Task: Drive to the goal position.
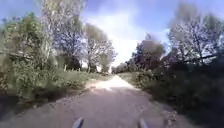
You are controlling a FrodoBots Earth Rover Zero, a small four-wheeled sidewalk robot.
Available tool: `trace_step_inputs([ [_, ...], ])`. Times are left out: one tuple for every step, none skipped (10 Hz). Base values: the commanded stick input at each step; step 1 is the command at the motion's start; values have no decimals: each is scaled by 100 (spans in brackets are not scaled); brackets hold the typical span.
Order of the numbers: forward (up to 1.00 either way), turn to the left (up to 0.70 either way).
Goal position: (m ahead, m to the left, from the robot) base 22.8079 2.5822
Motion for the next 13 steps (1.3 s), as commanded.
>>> trace_step_inputs([
  [100, 0],
  [100, 0],
  [100, -2],
  [100, -40],
  [100, -40],
  [100, -13],
  [100, 0],
  [100, -16],
  [100, -40],
  [100, -11],
  [100, -8],
  [100, -23],
  [100, -38],
])
